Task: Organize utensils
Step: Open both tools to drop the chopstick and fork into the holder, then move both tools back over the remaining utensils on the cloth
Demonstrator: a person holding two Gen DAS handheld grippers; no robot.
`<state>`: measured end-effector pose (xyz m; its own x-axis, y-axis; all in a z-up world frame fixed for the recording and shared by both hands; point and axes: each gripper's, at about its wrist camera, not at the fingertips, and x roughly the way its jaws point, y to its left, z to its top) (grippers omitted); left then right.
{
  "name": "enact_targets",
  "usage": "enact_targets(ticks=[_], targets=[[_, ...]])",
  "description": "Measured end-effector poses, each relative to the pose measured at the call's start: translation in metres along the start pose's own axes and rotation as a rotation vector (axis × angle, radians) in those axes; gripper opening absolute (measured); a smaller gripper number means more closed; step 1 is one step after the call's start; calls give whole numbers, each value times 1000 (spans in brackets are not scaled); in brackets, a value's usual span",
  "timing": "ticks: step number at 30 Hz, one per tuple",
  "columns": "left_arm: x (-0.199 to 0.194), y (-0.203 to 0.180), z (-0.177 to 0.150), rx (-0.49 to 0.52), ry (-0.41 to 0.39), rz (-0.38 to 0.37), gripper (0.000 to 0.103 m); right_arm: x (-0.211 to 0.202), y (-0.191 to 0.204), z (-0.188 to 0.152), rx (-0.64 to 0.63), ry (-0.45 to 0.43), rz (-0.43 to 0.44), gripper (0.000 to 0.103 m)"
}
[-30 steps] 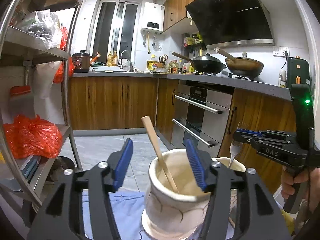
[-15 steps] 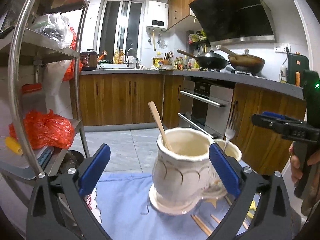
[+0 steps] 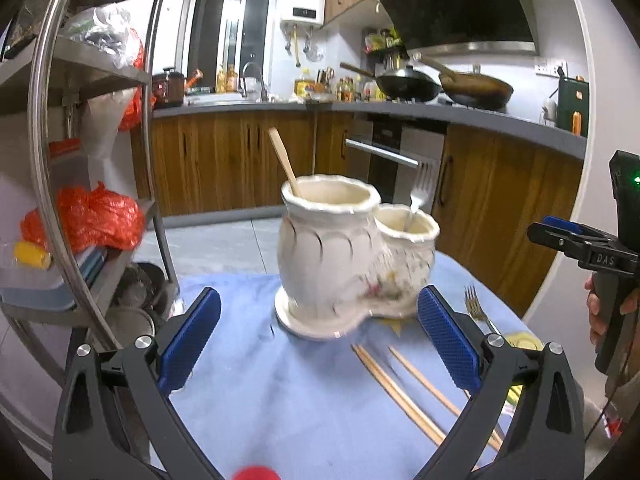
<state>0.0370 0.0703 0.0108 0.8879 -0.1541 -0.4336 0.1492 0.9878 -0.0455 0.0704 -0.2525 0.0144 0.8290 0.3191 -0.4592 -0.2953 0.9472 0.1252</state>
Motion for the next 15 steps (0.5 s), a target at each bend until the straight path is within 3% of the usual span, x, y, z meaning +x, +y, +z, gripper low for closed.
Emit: enact_targets(ticks=[15], targets=[[16, -24, -42, -6, 200, 44, 97, -6, -8, -42, -27, 102, -20, 98]])
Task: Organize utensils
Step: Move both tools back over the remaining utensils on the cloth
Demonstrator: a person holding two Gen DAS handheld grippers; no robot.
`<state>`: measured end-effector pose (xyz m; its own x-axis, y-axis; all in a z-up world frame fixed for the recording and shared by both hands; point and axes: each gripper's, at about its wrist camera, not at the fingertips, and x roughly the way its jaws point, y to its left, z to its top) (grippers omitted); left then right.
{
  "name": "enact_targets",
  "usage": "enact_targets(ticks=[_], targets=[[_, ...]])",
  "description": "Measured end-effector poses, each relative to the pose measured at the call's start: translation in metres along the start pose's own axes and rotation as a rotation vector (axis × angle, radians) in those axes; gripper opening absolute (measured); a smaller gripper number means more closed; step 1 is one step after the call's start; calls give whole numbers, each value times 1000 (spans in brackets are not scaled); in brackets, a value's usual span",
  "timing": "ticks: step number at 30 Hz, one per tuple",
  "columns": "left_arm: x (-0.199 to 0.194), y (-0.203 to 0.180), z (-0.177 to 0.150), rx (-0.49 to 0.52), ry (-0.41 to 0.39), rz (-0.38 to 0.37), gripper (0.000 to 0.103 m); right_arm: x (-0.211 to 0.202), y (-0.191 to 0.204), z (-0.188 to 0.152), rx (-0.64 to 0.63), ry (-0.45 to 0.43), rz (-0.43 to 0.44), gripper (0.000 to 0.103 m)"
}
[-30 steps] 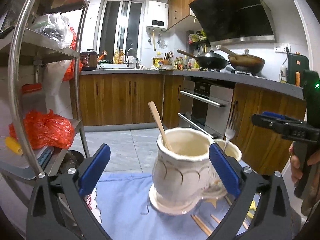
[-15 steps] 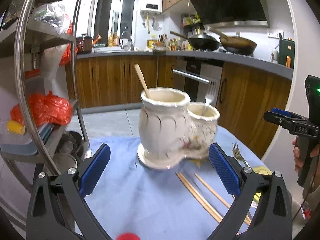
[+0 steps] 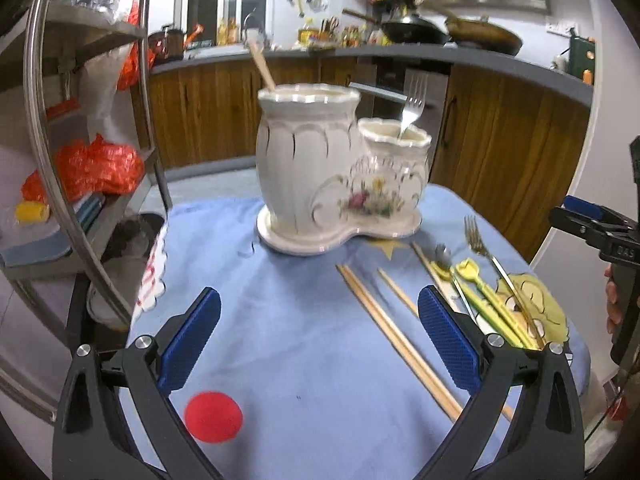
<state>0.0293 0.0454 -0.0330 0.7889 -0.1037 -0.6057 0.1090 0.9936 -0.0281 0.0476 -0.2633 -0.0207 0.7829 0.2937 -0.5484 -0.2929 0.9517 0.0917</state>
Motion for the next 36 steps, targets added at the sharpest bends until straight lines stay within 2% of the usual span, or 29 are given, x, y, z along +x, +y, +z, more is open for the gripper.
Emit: enact_targets(ticks=[10, 18, 23, 25, 29, 36], targets=[[19, -8, -8, -14, 89, 29, 97, 12, 2, -9, 23, 67, 34, 98], [34, -13, -13, -21, 159, 51, 97, 17, 13, -16, -59, 70, 0, 98], [44, -18, -18, -40, 209, 41, 97, 22, 11, -19, -26, 101, 20, 98], [47, -20, -20, -43, 220, 36, 97, 24, 10, -21, -23, 109, 20, 98], [52, -26, -24, -12, 245, 79, 97, 25, 13, -22, -41, 114, 7, 98], [51, -22, -24, -29, 250, 98, 97, 27, 17, -24, -55, 123, 17, 98]])
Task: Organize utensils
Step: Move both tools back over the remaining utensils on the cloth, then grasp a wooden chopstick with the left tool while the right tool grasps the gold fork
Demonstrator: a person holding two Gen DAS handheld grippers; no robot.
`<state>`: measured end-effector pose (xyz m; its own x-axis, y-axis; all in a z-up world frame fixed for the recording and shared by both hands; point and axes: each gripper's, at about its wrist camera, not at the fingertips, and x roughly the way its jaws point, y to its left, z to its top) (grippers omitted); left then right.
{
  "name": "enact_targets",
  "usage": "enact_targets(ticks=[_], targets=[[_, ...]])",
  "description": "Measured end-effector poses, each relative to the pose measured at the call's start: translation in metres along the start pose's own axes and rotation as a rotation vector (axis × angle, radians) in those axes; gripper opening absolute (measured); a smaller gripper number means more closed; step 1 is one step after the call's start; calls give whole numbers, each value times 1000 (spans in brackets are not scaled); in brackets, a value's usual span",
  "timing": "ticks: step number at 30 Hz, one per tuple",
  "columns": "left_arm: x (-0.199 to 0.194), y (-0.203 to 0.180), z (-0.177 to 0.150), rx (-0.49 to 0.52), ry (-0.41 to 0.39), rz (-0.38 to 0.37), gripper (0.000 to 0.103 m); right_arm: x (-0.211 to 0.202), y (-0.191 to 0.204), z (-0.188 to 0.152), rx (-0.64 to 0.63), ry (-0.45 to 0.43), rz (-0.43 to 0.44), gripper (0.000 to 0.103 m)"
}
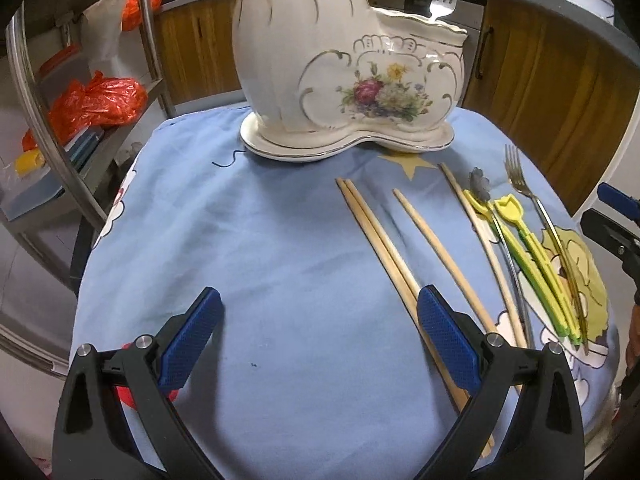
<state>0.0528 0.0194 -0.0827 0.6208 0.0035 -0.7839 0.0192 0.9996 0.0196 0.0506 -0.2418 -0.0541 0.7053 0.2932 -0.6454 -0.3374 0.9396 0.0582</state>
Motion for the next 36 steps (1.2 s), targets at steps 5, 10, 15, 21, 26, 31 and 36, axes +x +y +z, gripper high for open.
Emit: enact_targets(ticks=[5, 10, 15, 21, 26, 31, 36], targets=[[2, -5, 4, 11, 8, 24, 96, 7, 2, 0, -9, 31, -15, 98], [5, -12, 9, 25, 19, 13, 76, 20, -3, 2, 39, 84, -19, 91], [3, -23, 12, 66, 20, -3, 48, 33, -4, 4, 72, 138, 2, 58], [7, -26, 18, 68, 27, -27, 35, 50, 4, 3, 53, 179, 1, 31], [14, -20, 28, 87, 26, -30, 17, 51, 6, 3, 37, 168, -6, 13], [14, -15, 30, 124, 40, -56, 10, 44, 3, 0, 42, 164, 12, 10], [5, -7, 22, 153, 72, -113, 6, 39, 3, -1, 36, 171, 47, 8]])
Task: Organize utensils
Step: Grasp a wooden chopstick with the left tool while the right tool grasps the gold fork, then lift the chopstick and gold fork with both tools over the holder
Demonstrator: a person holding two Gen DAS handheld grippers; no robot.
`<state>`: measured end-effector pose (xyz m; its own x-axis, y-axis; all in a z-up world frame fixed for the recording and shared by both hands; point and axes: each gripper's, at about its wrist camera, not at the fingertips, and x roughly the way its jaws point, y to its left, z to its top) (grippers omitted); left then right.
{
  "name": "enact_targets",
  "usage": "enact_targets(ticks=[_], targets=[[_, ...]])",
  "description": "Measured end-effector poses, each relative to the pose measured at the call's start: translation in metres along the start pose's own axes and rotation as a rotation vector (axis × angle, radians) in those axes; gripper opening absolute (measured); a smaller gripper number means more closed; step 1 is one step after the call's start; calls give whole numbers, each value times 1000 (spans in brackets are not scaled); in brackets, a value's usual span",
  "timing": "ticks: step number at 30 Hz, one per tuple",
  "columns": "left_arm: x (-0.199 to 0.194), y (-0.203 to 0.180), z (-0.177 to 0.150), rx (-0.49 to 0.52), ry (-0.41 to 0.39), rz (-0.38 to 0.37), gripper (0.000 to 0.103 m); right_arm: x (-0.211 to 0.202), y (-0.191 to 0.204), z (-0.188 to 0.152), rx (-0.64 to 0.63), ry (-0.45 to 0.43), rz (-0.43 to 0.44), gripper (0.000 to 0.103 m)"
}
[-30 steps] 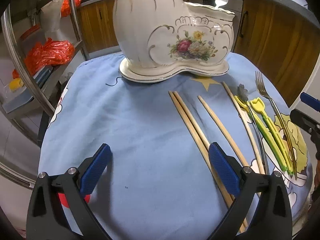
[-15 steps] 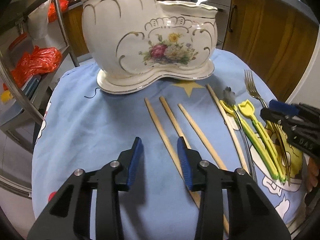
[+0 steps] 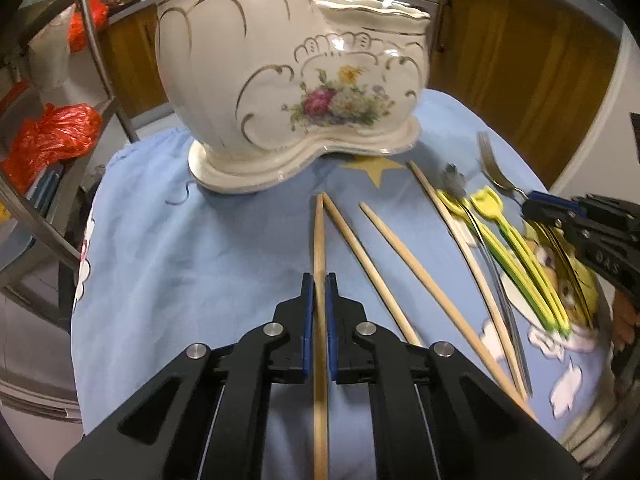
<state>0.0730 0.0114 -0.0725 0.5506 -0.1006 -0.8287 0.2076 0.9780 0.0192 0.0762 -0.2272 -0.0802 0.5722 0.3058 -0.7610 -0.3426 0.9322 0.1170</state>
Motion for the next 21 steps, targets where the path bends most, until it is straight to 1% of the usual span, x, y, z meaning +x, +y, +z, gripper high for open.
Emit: enact_targets(ticks=[4, 8, 10, 11, 14, 18, 21], targets=[[-8, -3, -11, 25, 17, -15, 6, -1, -1, -4, 10, 28, 40, 7], [-12, -6, -18, 39, 26, -18, 7, -2, 1, -4, -13, 46, 31, 7], [-14, -6, -20, 35, 30, -22, 8, -2, 3, -5, -27, 54, 18, 11], [-15, -6, -21, 35, 32, -24, 9, -2, 4, -5, -34, 55, 10, 13], [-15, -1, -21, 29, 35, -32, 18, -1, 4, -4, -39, 61, 8, 16], [-14, 1, -23, 29, 26, -35, 19, -1, 5, -4, -53, 56, 7, 16], [-12, 1, -22, 31, 11, -28, 18, 0, 6, -5, -52, 52, 23, 10]])
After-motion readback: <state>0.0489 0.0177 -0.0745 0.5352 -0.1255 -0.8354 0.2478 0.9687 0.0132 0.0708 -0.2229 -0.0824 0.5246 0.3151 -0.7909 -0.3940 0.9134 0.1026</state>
